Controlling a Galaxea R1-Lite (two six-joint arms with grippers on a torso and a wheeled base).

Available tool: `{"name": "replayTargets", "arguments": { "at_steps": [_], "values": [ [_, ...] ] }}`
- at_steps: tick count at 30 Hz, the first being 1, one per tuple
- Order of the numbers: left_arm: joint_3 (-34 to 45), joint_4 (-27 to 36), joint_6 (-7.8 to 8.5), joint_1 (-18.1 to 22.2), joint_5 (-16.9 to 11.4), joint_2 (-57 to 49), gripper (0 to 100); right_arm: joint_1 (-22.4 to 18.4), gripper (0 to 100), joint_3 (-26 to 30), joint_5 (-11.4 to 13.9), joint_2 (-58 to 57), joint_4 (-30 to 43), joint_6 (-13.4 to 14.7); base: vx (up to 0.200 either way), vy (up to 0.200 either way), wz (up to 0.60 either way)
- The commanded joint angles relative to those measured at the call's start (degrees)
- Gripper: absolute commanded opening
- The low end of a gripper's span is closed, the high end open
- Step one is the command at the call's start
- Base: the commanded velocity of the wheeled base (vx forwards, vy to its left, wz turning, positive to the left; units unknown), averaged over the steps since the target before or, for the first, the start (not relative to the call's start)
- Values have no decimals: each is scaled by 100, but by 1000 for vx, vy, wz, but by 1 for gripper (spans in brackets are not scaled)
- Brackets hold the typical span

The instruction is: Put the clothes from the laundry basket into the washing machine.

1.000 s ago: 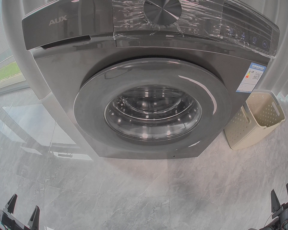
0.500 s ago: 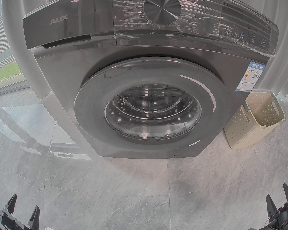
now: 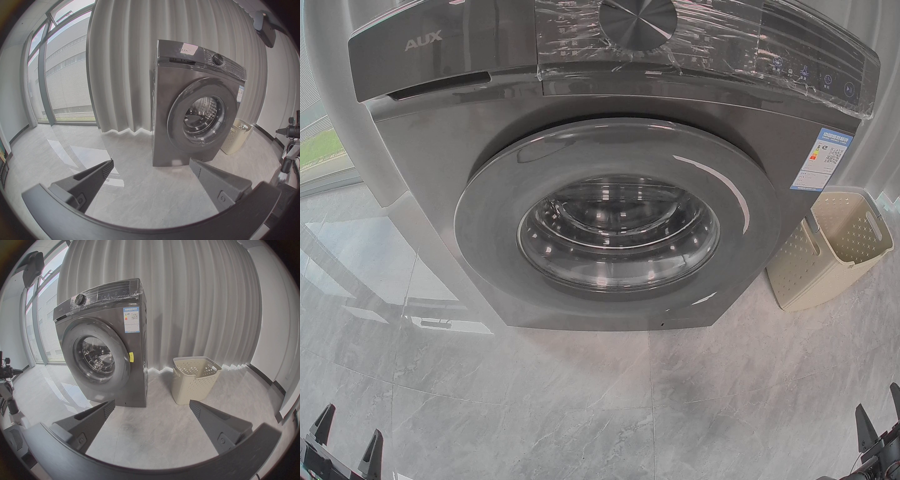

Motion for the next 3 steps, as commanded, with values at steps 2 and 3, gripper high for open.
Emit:
{"name": "replayTargets", "arguments": {
  "at_steps": [2, 3],
  "values": [
    [101, -5, -9, 2, -6, -93, 100, 0, 100, 99, 1, -77, 0, -22, 0, 0, 0],
    [101, -5, 0, 2, -6, -93, 100, -9, 100, 99, 1, -77, 35, -22, 0, 0, 0]
  ]
}}
